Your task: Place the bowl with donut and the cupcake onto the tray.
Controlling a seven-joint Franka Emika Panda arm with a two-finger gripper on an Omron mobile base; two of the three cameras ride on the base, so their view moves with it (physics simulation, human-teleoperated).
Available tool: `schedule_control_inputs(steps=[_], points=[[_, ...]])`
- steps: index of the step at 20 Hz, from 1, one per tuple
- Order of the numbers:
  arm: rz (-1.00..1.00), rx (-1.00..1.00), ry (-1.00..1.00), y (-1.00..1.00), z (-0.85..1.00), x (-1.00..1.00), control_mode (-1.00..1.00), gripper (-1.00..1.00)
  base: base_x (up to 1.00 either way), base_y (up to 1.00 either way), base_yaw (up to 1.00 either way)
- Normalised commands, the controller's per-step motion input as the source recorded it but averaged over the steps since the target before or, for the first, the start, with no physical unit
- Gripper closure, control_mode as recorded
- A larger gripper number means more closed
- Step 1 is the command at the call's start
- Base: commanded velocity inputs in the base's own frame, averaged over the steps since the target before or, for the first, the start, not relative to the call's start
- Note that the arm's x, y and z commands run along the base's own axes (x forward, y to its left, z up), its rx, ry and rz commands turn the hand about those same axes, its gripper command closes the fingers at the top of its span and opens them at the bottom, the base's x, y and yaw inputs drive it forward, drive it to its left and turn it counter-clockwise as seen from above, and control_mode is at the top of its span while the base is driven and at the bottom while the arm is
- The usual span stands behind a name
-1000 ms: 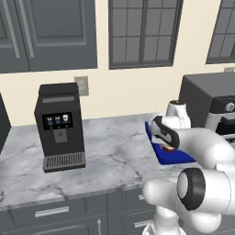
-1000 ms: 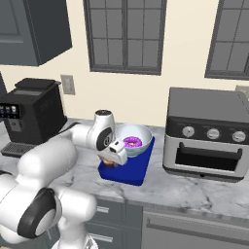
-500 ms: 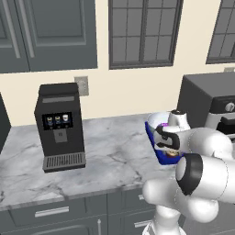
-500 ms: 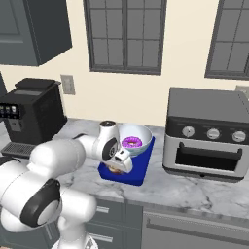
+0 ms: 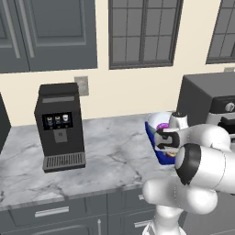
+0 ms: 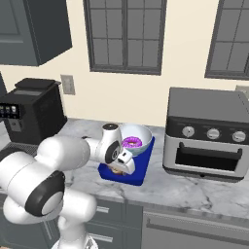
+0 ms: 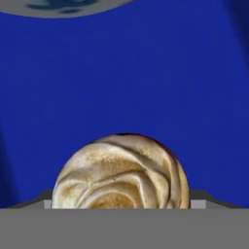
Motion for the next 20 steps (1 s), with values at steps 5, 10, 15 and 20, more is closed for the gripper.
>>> schedule_control_inputs(steps=[5, 10, 15, 20], points=[[-0.01, -0.01, 0.02, -0.01, 0.04, 0.07, -1.00, -1.00, 0.00, 0.00, 0.00], [-0.02, 0.00, 0.00, -0.02, 0.26, 0.10, -1.00, -1.00, 0.00, 0.00, 0.00], [0.00, 0.00, 0.00, 0.00, 0.34, 0.00, -1.00, -1.00, 0.00, 0.00, 0.00], [0.00, 0.01, -0.01, 0.03, 0.35, -0.03, -1.00, -1.00, 0.00, 0.00, 0.00]])
